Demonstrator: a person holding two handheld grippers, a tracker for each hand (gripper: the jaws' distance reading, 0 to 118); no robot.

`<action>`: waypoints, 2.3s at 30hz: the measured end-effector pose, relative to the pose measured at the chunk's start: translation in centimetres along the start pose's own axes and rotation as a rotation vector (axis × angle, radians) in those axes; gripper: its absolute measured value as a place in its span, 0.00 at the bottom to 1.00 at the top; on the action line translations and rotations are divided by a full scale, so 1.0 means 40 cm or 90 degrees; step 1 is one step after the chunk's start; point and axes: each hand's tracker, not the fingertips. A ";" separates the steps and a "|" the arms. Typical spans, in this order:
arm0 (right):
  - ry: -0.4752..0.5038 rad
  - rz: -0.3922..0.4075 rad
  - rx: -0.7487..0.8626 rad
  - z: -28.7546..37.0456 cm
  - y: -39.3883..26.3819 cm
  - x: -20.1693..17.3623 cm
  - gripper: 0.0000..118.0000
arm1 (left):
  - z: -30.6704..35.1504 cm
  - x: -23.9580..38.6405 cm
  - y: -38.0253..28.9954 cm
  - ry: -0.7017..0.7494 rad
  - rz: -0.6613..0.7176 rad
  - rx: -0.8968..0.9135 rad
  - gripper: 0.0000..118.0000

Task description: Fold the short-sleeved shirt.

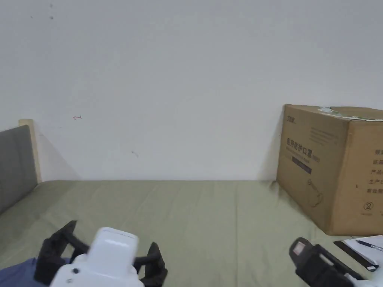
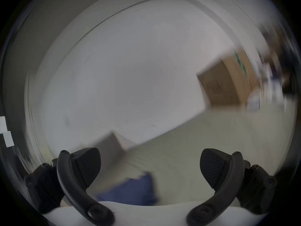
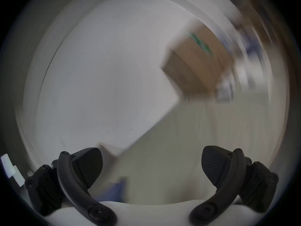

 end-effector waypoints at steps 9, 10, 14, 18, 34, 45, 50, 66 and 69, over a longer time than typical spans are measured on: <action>-0.026 0.263 0.113 0.046 -0.076 -0.072 1.00 | 0.041 -0.017 -0.071 0.053 0.060 0.127 1.00; -0.029 0.262 0.117 0.044 -0.074 -0.067 1.00 | 0.043 -0.015 -0.069 0.052 0.064 0.124 1.00; -0.040 0.250 0.116 0.043 -0.072 -0.065 1.00 | 0.053 -0.001 -0.060 0.072 0.068 0.138 1.00; -0.032 0.244 0.113 0.046 -0.064 -0.064 1.00 | 0.052 0.007 -0.054 0.022 0.053 0.114 1.00; -0.021 0.258 0.076 0.047 -0.071 -0.069 1.00 | 0.059 0.020 -0.047 0.011 0.058 0.103 1.00; -0.014 0.246 0.072 0.056 -0.061 -0.070 0.64 | 0.073 0.032 -0.039 -0.038 0.042 0.095 0.68; -0.024 0.244 0.051 0.048 -0.057 -0.060 0.00 | 0.053 0.026 -0.048 -0.063 0.049 0.070 0.00; 0.217 0.237 -0.015 -0.102 -0.168 -0.390 0.00 | 0.166 -0.332 -0.120 0.251 0.029 -0.005 0.00; 0.280 0.249 -0.025 -0.117 -0.200 -0.468 0.00 | 0.192 -0.398 -0.148 0.308 0.046 -0.033 0.00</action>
